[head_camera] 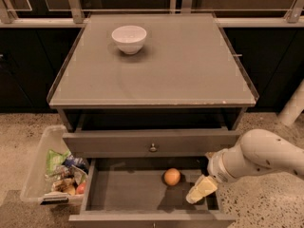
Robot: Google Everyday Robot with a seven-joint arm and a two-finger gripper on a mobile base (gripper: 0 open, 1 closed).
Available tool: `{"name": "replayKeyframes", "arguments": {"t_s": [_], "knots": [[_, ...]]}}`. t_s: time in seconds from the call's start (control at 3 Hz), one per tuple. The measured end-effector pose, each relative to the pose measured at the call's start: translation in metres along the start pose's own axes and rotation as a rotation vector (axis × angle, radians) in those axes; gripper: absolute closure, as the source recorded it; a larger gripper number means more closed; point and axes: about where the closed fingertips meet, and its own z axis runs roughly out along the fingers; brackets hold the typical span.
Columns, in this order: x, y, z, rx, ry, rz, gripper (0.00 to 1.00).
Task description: Pick orange from middle drawer and place on counter
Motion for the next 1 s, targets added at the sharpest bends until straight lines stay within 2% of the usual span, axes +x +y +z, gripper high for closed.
{"name": "replayKeyframes", "arguments": {"t_s": [0.33, 1.0], "knots": [[0.0, 0.0, 0.0, 0.0, 0.0, 0.0, 0.0], [0.014, -0.029, 0.056, 0.042, -0.06, 0.089, 0.0]]}}
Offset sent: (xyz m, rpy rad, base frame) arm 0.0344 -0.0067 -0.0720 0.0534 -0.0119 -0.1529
